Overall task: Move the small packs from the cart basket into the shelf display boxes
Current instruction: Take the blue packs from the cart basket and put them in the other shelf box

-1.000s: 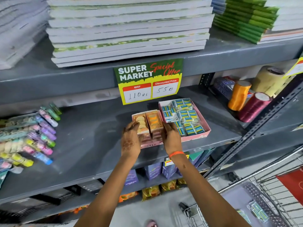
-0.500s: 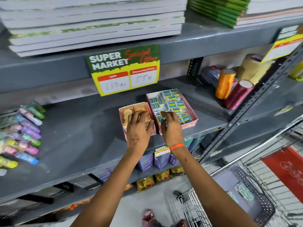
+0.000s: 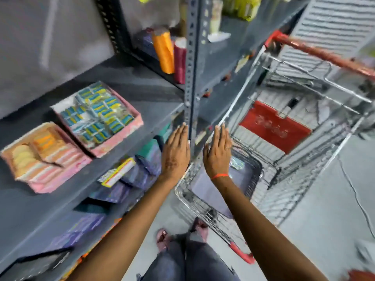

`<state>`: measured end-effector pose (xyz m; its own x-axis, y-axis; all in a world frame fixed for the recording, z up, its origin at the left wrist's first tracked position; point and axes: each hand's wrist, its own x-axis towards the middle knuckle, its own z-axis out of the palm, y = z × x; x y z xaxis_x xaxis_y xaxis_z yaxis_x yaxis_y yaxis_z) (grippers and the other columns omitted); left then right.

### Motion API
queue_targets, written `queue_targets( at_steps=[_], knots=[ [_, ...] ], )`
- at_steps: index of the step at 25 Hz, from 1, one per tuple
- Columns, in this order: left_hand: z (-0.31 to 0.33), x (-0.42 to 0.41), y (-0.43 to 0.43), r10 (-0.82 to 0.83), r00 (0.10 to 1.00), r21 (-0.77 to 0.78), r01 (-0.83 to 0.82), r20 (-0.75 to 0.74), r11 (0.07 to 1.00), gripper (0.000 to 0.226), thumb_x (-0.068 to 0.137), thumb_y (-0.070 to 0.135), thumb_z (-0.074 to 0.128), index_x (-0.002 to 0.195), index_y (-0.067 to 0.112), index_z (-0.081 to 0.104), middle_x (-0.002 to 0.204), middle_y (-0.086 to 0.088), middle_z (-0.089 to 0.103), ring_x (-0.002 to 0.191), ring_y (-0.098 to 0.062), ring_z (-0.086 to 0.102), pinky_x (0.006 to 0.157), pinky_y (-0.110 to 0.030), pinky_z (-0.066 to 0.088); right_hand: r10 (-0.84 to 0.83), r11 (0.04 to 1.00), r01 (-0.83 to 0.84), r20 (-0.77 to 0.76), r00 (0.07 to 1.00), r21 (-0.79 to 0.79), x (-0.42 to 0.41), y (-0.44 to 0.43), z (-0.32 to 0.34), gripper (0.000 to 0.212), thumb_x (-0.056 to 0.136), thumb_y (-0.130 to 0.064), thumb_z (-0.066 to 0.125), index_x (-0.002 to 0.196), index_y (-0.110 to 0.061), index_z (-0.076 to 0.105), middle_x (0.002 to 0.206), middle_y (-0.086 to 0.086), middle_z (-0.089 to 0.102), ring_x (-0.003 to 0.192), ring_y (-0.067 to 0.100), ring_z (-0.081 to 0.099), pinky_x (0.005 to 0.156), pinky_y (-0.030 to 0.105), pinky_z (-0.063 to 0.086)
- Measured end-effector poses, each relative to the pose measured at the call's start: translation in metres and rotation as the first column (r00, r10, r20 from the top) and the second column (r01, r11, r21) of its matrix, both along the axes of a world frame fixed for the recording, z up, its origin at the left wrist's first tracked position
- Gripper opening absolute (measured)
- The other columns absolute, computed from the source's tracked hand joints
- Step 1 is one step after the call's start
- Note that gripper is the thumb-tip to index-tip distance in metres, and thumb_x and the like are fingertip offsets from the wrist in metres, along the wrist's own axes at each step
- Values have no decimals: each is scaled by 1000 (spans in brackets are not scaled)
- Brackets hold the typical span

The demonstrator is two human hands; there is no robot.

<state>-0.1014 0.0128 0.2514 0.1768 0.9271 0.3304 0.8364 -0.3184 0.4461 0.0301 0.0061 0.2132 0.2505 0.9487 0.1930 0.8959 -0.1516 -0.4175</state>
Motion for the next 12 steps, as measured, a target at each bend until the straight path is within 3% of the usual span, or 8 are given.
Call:
queue_targets(
  at_steps=[4, 7, 9, 12],
  knots=[
    [-52, 72, 7, -192, 981, -99, 188, -33, 977, 44, 87, 12, 39, 120, -8, 60, 121, -23, 66, 109, -34, 66, 100, -35, 43, -128, 973, 121, -25, 991, -195, 67, -22, -58, 62, 92, -28, 40, 146, 1, 27, 155, 23, 29, 143, 38, 27, 119, 49, 28],
    [-107, 121, 12, -203, 978, -266, 207, 42, 941, 41, 86, 0, 56, 126, -8, 54, 126, -25, 62, 115, -37, 61, 98, -42, 49, -179, 913, 161, -15, 984, -376, 112, -33, -115, 72, 93, -22, 55, 150, -3, 16, 159, 18, 17, 148, 33, 16, 121, 46, 22],
    [-150, 143, 15, -200, 978, -395, 205, 54, 896, 45, 85, -4, 61, 129, -8, 51, 131, -26, 58, 120, -38, 57, 101, -43, 46, -210, 875, 187, -2, 978, -446, 138, -31, -152, 77, 93, -20, 58, 151, -4, 12, 160, 15, 14, 148, 30, 14, 123, 42, 20],
    [-226, 158, 11, -182, 983, -510, 160, 7, 845, 49, 78, -5, 66, 126, -9, 54, 123, -29, 62, 112, -40, 61, 94, -44, 52, -174, 815, 149, 8, 985, -560, 170, -21, -209, 77, 93, -16, 57, 151, -3, 9, 160, 17, 14, 148, 29, 17, 122, 37, 19]
  ],
)
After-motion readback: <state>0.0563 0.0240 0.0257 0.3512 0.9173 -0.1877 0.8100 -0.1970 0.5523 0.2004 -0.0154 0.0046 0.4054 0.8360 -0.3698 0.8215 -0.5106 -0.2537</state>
